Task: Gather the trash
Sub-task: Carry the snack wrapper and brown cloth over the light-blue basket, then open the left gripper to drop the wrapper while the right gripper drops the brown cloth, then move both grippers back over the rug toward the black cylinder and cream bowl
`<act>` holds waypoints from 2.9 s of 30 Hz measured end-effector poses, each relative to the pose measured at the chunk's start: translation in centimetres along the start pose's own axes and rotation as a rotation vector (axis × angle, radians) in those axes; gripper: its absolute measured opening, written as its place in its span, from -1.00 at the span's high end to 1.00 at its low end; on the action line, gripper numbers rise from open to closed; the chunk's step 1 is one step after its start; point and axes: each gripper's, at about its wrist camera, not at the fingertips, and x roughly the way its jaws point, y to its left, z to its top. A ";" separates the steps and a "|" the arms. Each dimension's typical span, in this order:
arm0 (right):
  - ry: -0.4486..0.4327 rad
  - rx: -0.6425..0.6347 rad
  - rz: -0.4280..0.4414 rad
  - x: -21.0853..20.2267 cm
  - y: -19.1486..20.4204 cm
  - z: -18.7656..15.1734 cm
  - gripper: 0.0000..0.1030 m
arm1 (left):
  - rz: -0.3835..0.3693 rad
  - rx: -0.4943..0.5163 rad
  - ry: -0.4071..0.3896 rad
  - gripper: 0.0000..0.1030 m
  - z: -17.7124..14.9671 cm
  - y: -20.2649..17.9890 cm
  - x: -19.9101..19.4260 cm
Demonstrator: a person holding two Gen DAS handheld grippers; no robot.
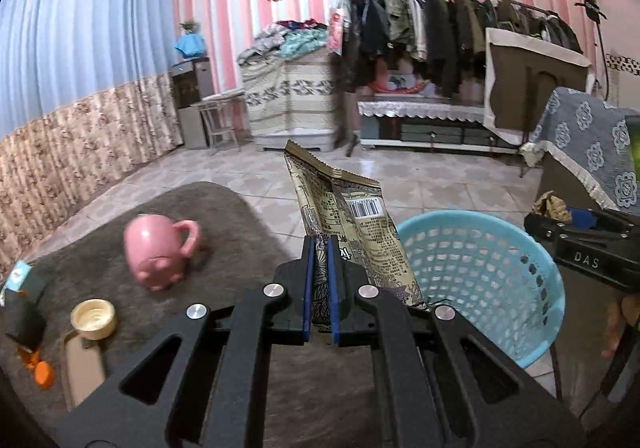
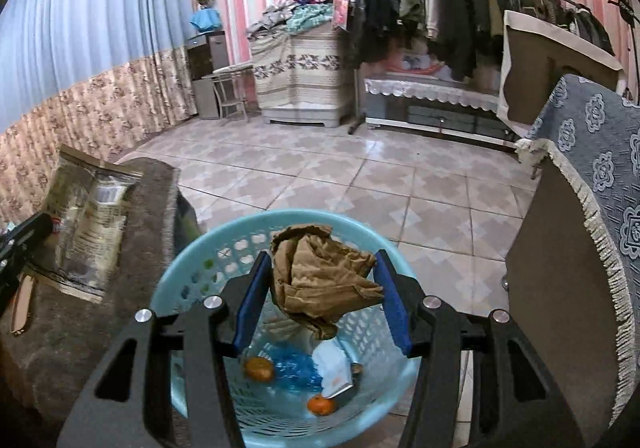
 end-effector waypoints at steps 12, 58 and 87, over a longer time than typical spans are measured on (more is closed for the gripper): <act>0.014 0.059 -0.048 0.5 -3.2 -0.8 -0.02 | -0.066 0.081 0.020 0.84 -0.3 -5.4 3.2; -0.062 -0.175 0.077 -1.5 12.2 0.1 -0.88 | 0.274 -0.265 -0.030 -0.89 -2.3 15.1 -7.1; -0.061 -0.477 0.454 -3.9 31.8 -3.7 -0.89 | 0.679 -0.487 0.056 -0.89 -11.3 38.3 -15.1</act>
